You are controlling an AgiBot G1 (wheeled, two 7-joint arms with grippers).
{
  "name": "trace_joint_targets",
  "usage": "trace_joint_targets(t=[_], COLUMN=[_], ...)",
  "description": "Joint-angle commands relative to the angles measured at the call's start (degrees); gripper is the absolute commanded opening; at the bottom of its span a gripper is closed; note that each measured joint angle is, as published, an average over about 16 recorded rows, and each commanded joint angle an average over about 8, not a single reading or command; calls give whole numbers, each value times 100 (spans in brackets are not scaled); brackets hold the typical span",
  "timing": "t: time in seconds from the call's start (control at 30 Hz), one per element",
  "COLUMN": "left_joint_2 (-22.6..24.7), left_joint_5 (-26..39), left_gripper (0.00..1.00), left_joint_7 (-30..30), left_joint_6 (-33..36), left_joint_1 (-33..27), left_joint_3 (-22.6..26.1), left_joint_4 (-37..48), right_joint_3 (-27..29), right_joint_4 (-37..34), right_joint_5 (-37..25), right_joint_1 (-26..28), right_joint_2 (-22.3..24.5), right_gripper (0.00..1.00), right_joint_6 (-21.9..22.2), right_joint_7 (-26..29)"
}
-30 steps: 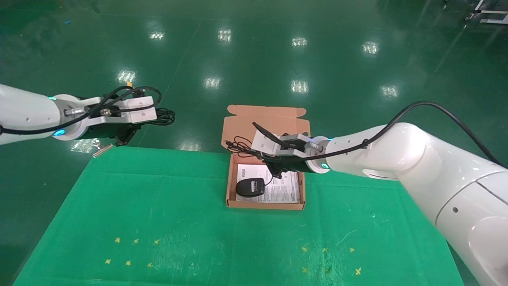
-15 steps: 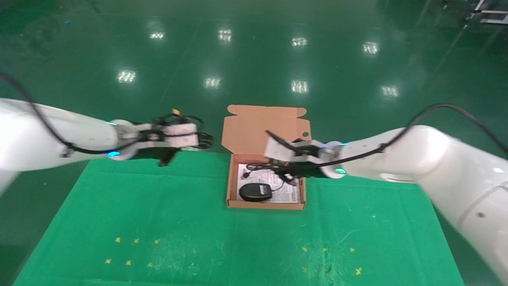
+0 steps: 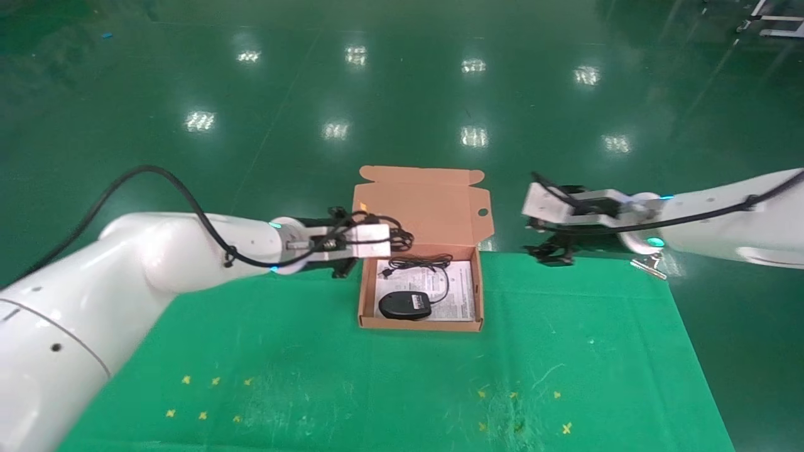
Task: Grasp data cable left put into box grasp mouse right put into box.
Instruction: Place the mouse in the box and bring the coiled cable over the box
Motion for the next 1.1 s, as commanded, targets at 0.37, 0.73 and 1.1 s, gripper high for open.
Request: trace_joint_targets(t=[0.37, 0.73, 1.1], left_joint_2=[83, 80, 77], left_joint_5=[-1462, -2329, -2599], left_gripper=[0, 18, 100], left_joint_7=[839, 1042, 1140], left_joint_6=[-341, -535, -629], left_joint_1=[88, 86, 57], left_joint_3=[727, 1338, 1512], left_joint_4=[-2, -227, -318], right_joint_3=[4, -63, -83], right_joint_4=[504, 812, 892], right_joint_5=[-66, -207, -251], right_joint_1=[66, 53, 58], right_joint_2=[780, 947, 989], right_gripper=[100, 100, 100], right_joint_6=[-52, 17, 30], right_joint_7=[94, 342, 410])
